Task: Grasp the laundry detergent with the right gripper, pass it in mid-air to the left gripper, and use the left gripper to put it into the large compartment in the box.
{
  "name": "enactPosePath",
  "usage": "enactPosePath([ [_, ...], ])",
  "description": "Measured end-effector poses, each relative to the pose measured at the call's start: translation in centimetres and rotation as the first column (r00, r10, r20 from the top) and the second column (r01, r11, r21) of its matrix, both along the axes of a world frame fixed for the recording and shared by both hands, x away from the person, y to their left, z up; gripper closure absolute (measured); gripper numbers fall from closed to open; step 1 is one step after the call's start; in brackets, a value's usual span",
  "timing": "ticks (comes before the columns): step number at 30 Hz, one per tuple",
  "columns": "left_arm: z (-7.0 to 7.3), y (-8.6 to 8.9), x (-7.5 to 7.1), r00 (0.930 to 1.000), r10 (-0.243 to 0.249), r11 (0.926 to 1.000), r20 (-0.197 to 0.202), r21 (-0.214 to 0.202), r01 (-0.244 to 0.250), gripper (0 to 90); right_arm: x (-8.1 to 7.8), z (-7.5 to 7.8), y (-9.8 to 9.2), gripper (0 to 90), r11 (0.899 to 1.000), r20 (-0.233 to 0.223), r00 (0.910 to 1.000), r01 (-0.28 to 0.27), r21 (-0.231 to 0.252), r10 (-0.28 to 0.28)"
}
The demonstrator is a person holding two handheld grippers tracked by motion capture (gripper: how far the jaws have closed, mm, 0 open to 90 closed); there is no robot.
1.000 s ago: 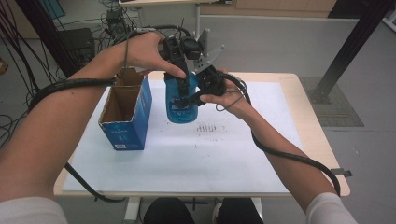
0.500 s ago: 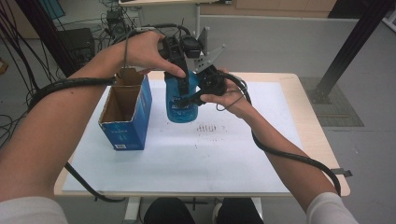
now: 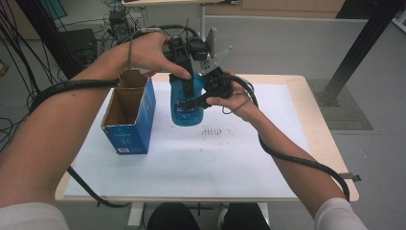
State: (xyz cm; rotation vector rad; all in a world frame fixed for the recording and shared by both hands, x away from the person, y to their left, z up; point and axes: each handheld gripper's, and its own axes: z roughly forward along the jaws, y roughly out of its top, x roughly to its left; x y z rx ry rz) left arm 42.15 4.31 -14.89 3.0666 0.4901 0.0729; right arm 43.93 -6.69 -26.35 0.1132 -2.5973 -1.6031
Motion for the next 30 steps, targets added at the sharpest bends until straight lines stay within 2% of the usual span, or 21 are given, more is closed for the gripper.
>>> enactPosePath([
  [11,-0.14,0.10,-0.18,1.0000,-0.008,1.0000,0.002,0.006,0.008,35.7,-0.13,-0.05,0.08,43.6,1.000,0.008,1.0000,-0.001,-0.009,0.001],
  [13,-0.25,0.11,-0.23,1.0000,-0.006,1.0000,0.000,0.006,0.006,35.7,-0.12,-0.12,0.11,43.6,1.000,0.021,0.9998,0.003,-0.015,-0.002],
  [16,-0.33,0.11,-0.25,1.0000,-0.008,0.9999,0.000,0.009,0.008,35.7,-0.24,-0.22,0.11,43.6,1.000,0.006,1.0000,0.001,-0.016,-0.001],
  [30,-0.19,0.19,-0.34,0.9999,-0.009,1.0000,0.012,-0.001,0.009,36.0,-0.11,-0.27,0.19,43.3,1.000,0.005,1.0000,-0.007,0.003,0.007],
])
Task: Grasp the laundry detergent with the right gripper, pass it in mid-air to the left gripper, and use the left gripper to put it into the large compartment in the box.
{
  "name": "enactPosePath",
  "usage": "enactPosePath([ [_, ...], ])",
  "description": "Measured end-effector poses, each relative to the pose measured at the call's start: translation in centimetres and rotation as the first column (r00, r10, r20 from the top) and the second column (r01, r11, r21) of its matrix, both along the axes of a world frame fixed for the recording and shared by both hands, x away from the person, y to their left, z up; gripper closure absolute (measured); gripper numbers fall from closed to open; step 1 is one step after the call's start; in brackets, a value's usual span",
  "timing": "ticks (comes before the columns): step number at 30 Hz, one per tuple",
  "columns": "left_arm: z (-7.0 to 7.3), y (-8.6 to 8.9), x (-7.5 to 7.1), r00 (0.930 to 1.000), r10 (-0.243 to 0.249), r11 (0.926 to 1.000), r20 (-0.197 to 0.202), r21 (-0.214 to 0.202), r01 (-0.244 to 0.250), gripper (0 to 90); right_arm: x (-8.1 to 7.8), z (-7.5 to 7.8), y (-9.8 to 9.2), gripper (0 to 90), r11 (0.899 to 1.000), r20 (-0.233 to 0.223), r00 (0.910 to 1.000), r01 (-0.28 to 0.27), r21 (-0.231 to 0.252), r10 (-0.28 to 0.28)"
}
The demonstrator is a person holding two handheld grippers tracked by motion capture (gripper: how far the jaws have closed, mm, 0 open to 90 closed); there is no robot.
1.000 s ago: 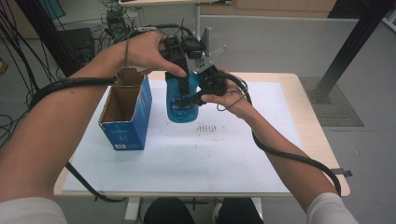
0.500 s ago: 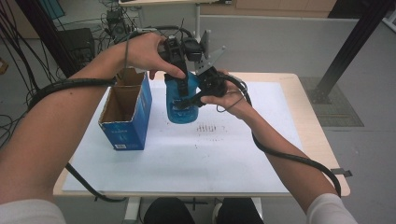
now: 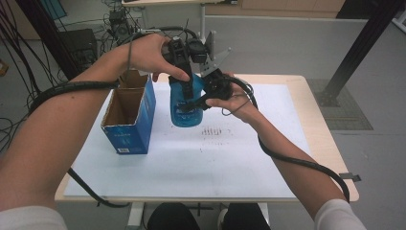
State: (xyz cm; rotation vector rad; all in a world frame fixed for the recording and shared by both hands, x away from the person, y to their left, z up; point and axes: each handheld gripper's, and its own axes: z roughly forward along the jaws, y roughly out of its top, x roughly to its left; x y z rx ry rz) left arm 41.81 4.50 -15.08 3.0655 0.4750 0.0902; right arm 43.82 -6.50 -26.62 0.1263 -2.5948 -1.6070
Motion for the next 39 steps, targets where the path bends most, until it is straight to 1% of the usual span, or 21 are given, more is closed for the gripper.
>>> enactPosePath([
  [15,0.15,0.19,-0.08,1.0000,0.002,1.0000,0.000,-0.004,-0.002,36.2,0.01,0.03,0.17,43.0,1.000,-0.005,1.0000,-0.006,0.008,0.006],
  [22,0.14,0.14,-0.09,1.0000,0.005,1.0000,0.000,-0.008,-0.005,36.2,0.01,0.08,0.07,42.9,1.000,-0.005,1.0000,-0.004,0.003,0.004],
  [25,0.21,0.07,-0.06,1.0000,0.001,1.0000,0.000,-0.002,-0.001,36.2,0.04,0.09,0.05,42.8,1.000,-0.003,1.0000,-0.006,0.007,0.006],
  [28,0.23,0.05,-0.04,1.0000,0.001,1.0000,-0.002,-0.004,-0.001,36.1,0.02,0.09,-0.05,42.8,1.000,-0.010,0.9999,-0.003,0.006,0.003],
  [39,0.55,-0.07,-0.04,1.0000,0.003,1.0000,0.006,-0.003,-0.003,36.1,0.07,0.31,-0.18,42.4,1.000,-0.007,1.0000,0.001,0.015,-0.001],
])
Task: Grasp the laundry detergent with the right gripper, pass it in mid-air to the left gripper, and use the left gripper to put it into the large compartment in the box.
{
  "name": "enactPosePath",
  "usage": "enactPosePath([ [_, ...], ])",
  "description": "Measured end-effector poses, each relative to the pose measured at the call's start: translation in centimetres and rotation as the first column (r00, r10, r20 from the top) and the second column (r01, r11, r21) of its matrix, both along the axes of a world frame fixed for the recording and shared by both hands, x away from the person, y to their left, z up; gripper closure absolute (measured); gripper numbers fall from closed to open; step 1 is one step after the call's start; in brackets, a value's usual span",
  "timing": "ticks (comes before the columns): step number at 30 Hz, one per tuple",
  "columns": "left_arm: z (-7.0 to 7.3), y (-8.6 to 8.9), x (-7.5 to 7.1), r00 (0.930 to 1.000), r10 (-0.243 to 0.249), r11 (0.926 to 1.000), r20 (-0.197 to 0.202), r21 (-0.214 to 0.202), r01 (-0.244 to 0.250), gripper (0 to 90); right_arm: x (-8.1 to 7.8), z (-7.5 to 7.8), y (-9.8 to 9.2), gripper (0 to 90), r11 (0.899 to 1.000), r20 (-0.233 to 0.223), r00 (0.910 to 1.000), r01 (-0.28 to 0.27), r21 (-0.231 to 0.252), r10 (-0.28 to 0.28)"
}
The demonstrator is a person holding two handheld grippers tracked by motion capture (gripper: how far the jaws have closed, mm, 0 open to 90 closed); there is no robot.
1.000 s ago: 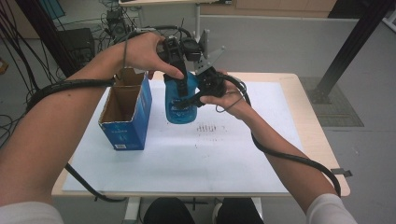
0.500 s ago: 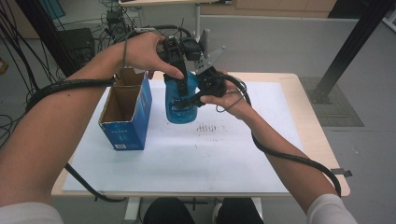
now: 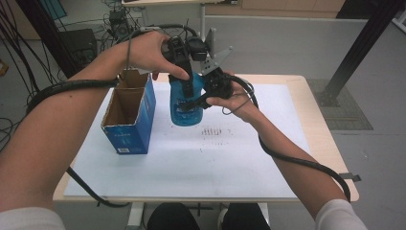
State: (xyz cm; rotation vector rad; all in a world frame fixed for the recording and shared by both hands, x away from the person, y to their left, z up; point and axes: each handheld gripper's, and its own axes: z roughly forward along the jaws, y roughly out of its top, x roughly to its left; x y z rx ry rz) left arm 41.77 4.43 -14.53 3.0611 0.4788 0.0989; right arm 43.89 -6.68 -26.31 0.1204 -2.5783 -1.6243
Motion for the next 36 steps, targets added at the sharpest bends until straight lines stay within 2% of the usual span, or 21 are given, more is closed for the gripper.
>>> enactPosePath([
  [21,0.00,0.09,-0.03,0.9996,0.026,0.9996,-0.010,-0.008,-0.026,36.1,0.00,0.01,-0.12,41.4,1.000,-0.001,1.0000,0.006,0.009,-0.006],
  [32,-0.12,0.34,-0.08,0.9992,0.039,0.9992,-0.008,-0.008,-0.039,36.2,0.07,-0.29,0.00,39.8,1.000,-0.019,0.9998,0.010,0.020,-0.010],
  [34,-0.11,0.38,-0.07,0.9991,0.042,0.9991,-0.008,-0.011,-0.042,36.3,0.11,-0.38,0.01,39.0,1.000,-0.023,0.9997,0.011,0.022,-0.011],
  [36,-0.06,0.44,-0.08,0.9988,0.048,0.9988,-0.008,-0.010,-0.048,36.3,0.09,-0.40,-0.09,34.0,0.999,-0.027,0.9993,0.026,0.024,-0.025],
])
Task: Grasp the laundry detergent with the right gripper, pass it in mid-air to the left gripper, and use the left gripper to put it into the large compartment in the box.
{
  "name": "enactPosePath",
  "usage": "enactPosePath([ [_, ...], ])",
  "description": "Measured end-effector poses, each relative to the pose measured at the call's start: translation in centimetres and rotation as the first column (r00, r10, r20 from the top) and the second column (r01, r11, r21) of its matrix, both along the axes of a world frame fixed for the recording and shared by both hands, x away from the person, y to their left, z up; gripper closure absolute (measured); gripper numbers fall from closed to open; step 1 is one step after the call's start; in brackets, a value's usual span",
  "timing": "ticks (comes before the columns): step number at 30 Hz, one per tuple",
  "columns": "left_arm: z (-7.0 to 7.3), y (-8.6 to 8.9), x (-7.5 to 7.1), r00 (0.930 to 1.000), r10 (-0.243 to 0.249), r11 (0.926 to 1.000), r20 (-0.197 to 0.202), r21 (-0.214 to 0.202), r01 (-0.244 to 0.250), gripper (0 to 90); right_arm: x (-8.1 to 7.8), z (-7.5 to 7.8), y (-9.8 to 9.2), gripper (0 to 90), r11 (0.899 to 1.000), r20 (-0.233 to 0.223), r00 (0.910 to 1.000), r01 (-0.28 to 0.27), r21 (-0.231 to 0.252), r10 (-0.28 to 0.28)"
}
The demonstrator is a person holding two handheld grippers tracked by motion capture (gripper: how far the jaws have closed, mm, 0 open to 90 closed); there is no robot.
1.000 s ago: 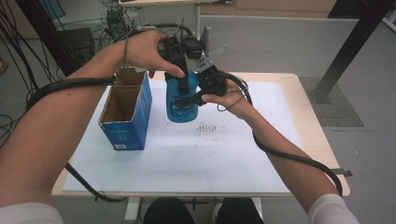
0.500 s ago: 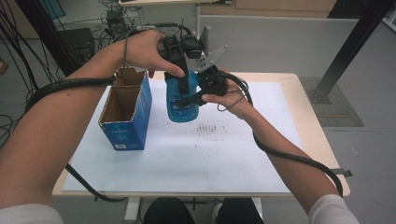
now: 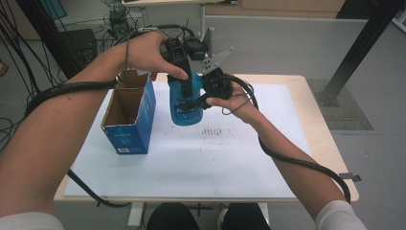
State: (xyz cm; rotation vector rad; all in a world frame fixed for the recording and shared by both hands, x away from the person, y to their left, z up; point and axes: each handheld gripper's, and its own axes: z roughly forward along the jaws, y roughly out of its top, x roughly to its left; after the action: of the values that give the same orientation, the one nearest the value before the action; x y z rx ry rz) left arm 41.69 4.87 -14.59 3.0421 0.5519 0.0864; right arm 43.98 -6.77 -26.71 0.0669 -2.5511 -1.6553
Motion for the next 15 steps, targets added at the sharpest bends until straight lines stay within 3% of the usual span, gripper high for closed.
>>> enactPosePath([
  [2,0.0,0.1,0.0,0.9999,0.011,0.9999,0.002,-0.003,-0.011,36.3,0.1,0.0,-0.2,24.5,1.000,-0.002,0.9996,0.027,0.008,-0.027],
  [5,0.3,0.3,0.1,0.9997,0.023,0.9997,0.003,0.000,-0.023,36.3,0.4,-0.1,-0.8,10.7,0.998,-0.016,0.9984,0.054,-0.027,-0.054],
  [10,0.6,0.5,0.3,0.9989,0.047,0.9989,-0.002,0.009,-0.047,36.3,0.5,0.0,-1.9,4.9,0.994,-0.037,0.9949,0.092,-0.062,-0.094],
  [15,1.2,0.9,0.6,0.9958,0.091,0.9958,-0.008,-0.005,-0.091,36.3,0.3,0.5,-3.2,3.0,0.983,0.011,0.9916,0.129,-0.130,-0.129],
])
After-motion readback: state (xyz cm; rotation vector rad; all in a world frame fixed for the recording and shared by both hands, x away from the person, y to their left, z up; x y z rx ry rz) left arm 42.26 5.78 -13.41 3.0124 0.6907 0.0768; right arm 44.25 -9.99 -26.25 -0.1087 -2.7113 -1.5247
